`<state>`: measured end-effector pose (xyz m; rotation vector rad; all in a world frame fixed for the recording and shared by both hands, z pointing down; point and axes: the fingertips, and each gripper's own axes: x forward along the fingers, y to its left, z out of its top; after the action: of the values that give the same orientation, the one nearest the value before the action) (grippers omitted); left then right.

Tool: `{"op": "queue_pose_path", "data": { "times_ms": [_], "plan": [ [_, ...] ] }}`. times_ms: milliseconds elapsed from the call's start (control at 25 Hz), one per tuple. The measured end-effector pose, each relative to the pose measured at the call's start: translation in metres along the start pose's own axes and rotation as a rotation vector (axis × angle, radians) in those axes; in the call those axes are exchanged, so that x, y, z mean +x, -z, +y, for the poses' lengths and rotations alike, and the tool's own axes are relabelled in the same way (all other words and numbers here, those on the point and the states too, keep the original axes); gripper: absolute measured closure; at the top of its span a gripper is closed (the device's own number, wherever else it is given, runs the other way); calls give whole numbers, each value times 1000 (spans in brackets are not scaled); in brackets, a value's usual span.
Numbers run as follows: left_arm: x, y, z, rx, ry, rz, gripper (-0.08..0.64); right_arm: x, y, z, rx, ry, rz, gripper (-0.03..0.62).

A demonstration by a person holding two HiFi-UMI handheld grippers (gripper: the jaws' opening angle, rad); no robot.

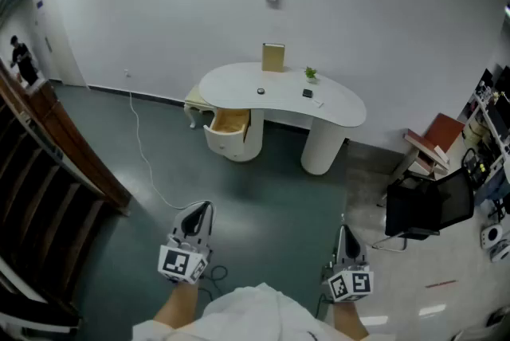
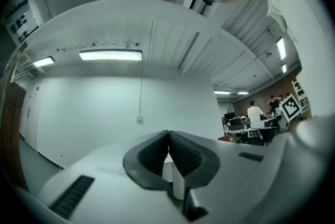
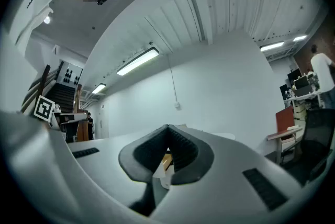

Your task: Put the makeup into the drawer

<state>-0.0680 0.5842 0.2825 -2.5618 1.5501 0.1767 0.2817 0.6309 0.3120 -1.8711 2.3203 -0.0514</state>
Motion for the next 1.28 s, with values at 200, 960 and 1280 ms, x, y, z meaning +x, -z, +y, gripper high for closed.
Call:
{"op": "queue_pose_path", "data": {
  "times_ms": [200,960,1280],
  "plan": [
    [1,0,4,-17,2,7,535,5,4,7,-9,-10,8,575],
    [12,15,9,-50,81,41,355,22,10,42,5,-37,4,575],
    [18,23,13,-56,132,62,227,25,22,64,16,-22,4,575]
  ]
}}
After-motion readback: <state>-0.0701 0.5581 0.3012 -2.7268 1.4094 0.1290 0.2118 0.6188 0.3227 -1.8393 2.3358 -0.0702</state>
